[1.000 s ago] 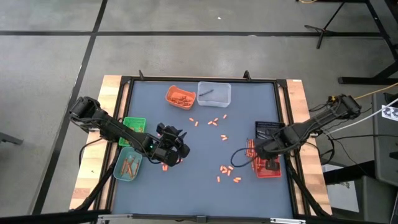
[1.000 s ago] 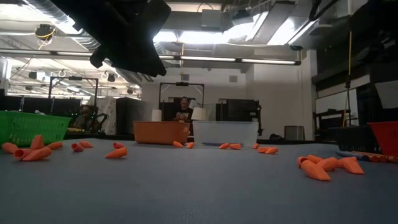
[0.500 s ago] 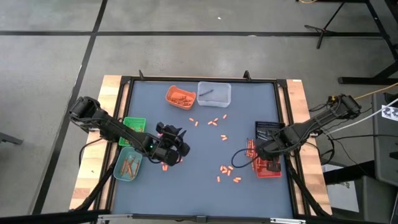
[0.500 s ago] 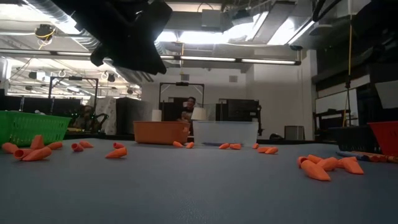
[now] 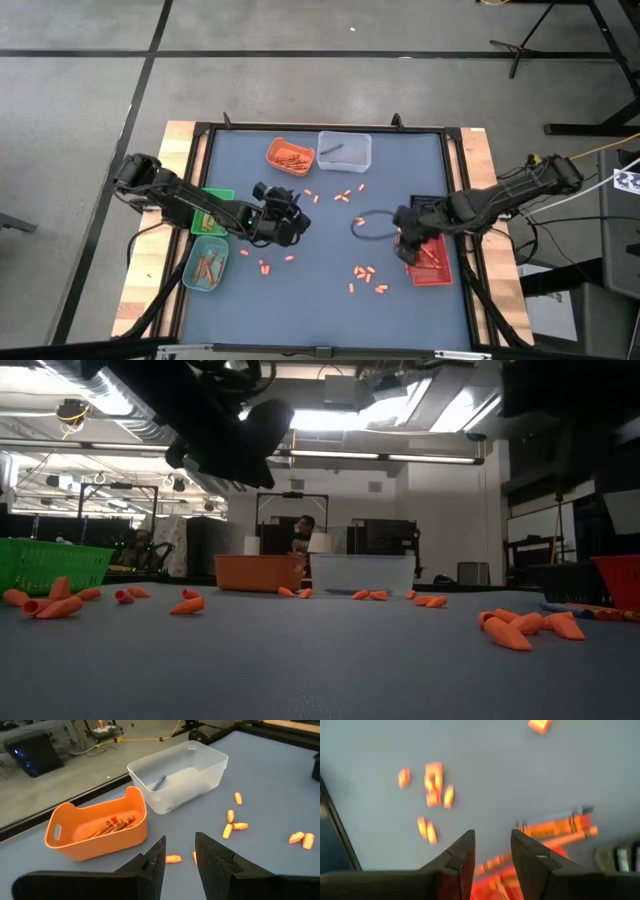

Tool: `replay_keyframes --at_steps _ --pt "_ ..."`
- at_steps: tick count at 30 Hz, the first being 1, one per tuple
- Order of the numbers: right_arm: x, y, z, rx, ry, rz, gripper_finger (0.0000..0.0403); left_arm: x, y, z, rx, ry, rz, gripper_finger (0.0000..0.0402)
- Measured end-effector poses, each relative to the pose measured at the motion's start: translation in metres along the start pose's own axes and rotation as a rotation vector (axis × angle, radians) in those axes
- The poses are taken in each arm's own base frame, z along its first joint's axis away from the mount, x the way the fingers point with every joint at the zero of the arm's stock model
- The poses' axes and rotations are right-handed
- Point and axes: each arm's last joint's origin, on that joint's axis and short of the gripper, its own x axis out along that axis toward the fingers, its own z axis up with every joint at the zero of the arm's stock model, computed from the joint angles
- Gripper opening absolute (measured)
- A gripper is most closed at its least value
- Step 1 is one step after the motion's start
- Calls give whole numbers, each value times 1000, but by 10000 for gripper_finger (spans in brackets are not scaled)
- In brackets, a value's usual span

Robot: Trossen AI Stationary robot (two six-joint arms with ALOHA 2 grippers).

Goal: Sort crayons
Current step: Put the blue crayon into the transparent bin

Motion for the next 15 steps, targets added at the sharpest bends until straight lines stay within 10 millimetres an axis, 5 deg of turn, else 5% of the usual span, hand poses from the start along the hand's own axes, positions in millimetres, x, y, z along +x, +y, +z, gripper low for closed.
replay_keyframes --at_steps 5,15 --pt "9 -12 23 116 -49 -21 124 7 2 1 31 53 -27 89" --pt "47 -41 46 286 130 -143 124 11 2 2 41 106 -76 89"
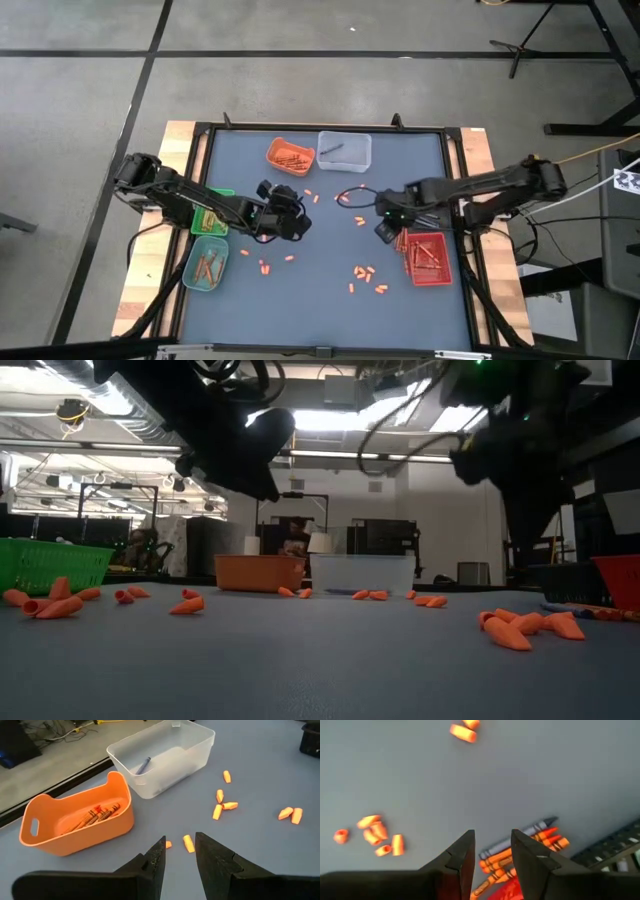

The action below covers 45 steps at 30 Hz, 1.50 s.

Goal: Sort crayons
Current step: Put the blue crayon into the transparent bin

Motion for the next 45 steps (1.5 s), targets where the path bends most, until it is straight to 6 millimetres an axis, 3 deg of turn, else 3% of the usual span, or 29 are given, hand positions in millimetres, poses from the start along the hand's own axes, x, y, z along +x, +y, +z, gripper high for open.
replay_keyframes --at_steps 9,26,45 --pt "20 -10 4 54 138 -125 124 0 -1 1 -7 -4 -4 89" --pt "58 -10 7 29 283 -215 124 0 -1 1 -9 -6 -5 89" --pt "64 -1 15 -42 225 -104 124 0 -1 1 -13 -9 -8 89"
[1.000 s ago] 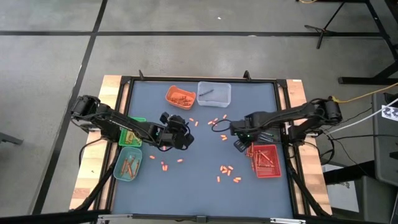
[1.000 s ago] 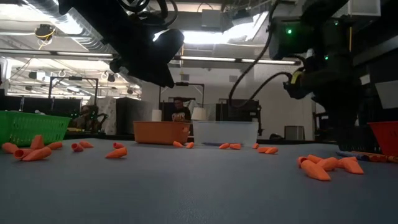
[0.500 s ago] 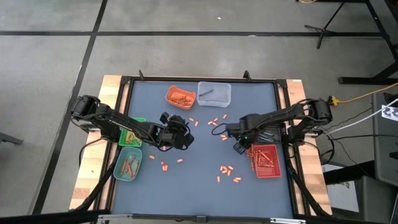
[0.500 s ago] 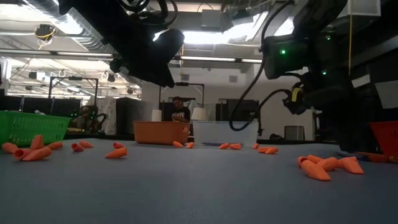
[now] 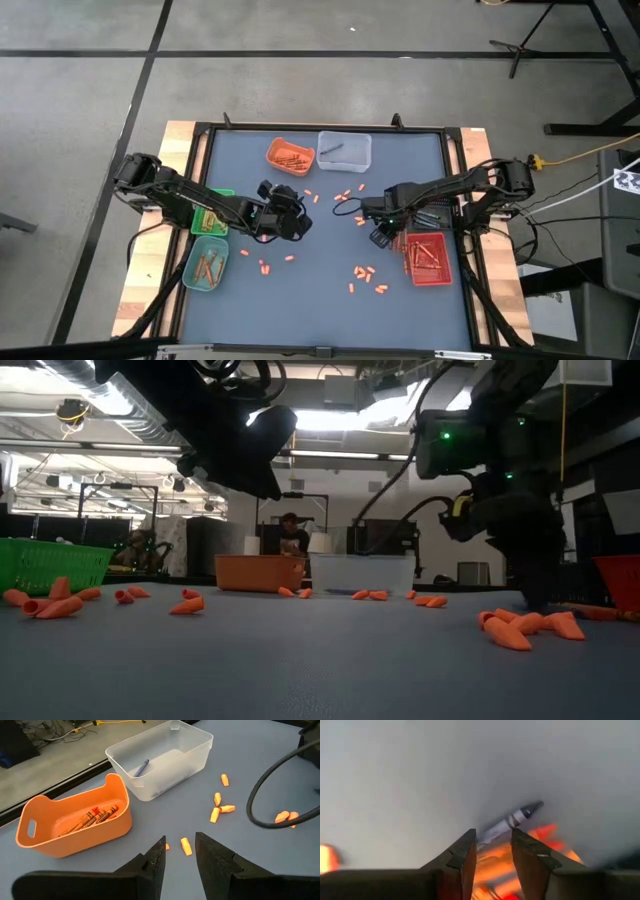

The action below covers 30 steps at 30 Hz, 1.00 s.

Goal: Sort crayons
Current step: Put the blue crayon into the transparent bin

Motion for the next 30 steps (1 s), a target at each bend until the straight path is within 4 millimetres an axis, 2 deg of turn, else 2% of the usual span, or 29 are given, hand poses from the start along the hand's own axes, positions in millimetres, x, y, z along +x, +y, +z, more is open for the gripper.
replay_keyframes --at_steps 20,23,30 --pt "1 6 6 -44 -56 64 122 0 -1 0 -5 10 -16 89" --pt "1 8 8 -48 -80 77 103 0 -1 0 -5 10 -16 89" --pt "0 8 11 -50 -149 46 22 0 -1 0 -5 10 -16 89"
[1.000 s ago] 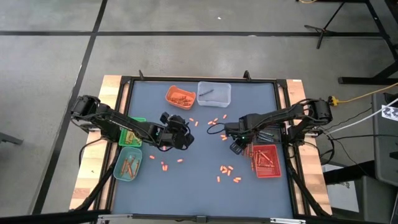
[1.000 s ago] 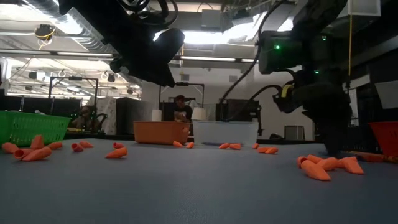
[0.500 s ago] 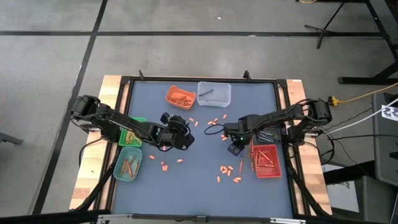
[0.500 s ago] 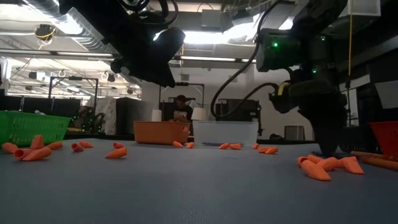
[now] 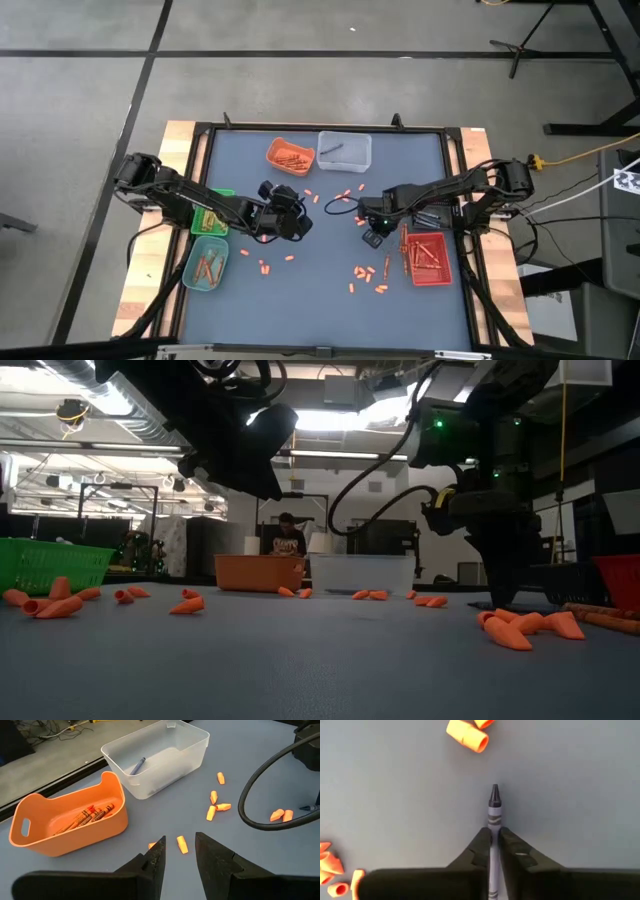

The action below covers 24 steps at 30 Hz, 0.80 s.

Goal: Sort crayons
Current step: Put the blue crayon into the transparent bin

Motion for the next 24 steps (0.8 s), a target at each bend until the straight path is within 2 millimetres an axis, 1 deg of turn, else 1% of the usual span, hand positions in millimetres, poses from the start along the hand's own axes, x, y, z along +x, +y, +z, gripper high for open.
replay_keyframes --at_steps 1,3,7,10,18,21,24 --pt "0 0 0 -1 -7 -6 13 0 0 0 0 0 0 89" --pt "-1 0 1 -25 -19 -16 7 0 0 0 0 0 0 89" --pt "-1 1 2 -76 -41 -18 22 0 0 0 0 0 0 89" --pt "-1 2 4 -93 -61 -6 22 0 0 0 -1 0 0 89" --pt "-2 2 8 -151 -78 17 1 0 0 1 -6 -4 -3 89" --pt "-8 2 15 -172 -92 25 0 0 0 1 -7 -4 -3 89" --pt "-20 3 29 -210 -136 43 0 0 0 1 -7 -4 -3 89"
